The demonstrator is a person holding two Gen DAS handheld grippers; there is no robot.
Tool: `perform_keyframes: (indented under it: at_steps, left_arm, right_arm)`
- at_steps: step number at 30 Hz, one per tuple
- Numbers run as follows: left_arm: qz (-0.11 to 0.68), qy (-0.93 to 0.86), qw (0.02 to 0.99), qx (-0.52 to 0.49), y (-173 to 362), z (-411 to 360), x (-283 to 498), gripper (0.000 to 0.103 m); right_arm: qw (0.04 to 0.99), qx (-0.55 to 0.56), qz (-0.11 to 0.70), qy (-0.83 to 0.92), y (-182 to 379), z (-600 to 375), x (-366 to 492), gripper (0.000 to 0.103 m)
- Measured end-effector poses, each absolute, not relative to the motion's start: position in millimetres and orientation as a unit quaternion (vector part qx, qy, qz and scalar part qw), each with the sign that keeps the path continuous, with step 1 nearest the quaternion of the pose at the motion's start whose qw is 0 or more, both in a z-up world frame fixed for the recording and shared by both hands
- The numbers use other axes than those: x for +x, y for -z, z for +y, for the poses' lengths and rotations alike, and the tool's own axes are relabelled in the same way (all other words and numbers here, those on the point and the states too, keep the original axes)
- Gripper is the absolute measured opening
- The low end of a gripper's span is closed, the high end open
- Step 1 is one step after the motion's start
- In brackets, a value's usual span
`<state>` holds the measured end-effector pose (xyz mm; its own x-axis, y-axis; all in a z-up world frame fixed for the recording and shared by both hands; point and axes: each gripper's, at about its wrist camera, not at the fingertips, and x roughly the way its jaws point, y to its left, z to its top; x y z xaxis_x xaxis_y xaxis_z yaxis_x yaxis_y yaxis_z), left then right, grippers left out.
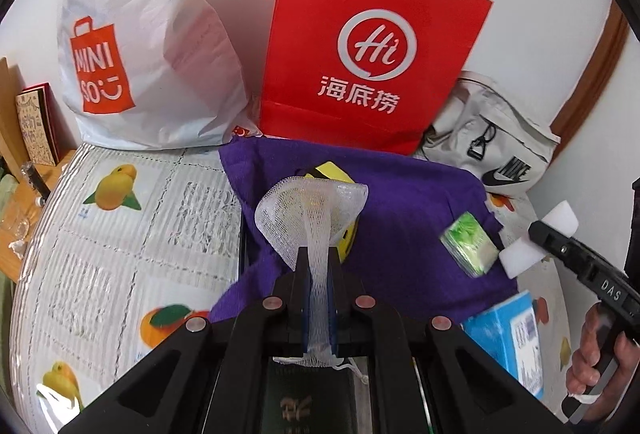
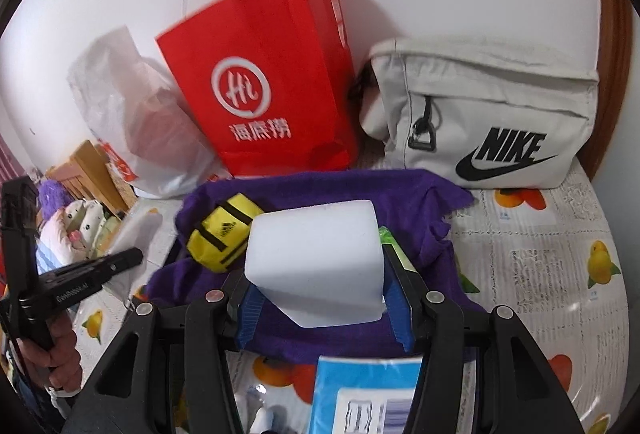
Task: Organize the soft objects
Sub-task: 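Lower and release the mesh bag with the left gripper while the right releases the foam block on the towel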
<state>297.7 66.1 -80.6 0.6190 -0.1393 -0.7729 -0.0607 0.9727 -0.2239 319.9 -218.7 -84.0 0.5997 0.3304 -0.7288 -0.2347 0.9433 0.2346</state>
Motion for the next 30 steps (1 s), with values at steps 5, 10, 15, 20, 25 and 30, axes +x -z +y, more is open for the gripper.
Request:
perform_keyframes:
  at_steps: [5, 10, 15, 20, 25, 30]
  left_arm:
    - [0.444, 0.029, 0.887, -0.125, 89.4, 63.3, 317.7, 0.007]
    - [0.459, 0.033, 0.878, -0.128, 103.5, 57.7, 334.3, 0.007]
    - [0.473, 0.035, 0.872, -0.124, 116.9, 53.1, 342.8, 0.007]
    - [0.479, 0.036, 0.868, -0.127, 124.3, 53.7, 347.3, 0.007]
    - [0.478, 0.041, 0.867, -0.131, 126.4, 53.3, 351.2, 0.009]
    - [0.476, 0.048, 0.869, -0.13, 125.5, 52.7, 352.0, 0.027]
  right_arm:
    - [0.876, 0.063, 0.451, -0.161, 106.5, -216.8, 339.7, 0.053]
    - [0.858, 0.062, 0.484, -0.162, 126.9, -213.5, 352.7, 0.053]
    - [0.844, 0.053, 0.51, -0.158, 142.1, -208.1, 364.0, 0.054]
    - [0.846, 0.04, 0.509, -0.157, 145.2, -199.5, 376.6, 0.054]
    - [0.841, 0.037, 0.515, -0.16, 154.1, -193.3, 390.7, 0.055]
    - [0.839, 0.028, 0.52, -0.158, 158.4, -189.3, 394.0, 0.065]
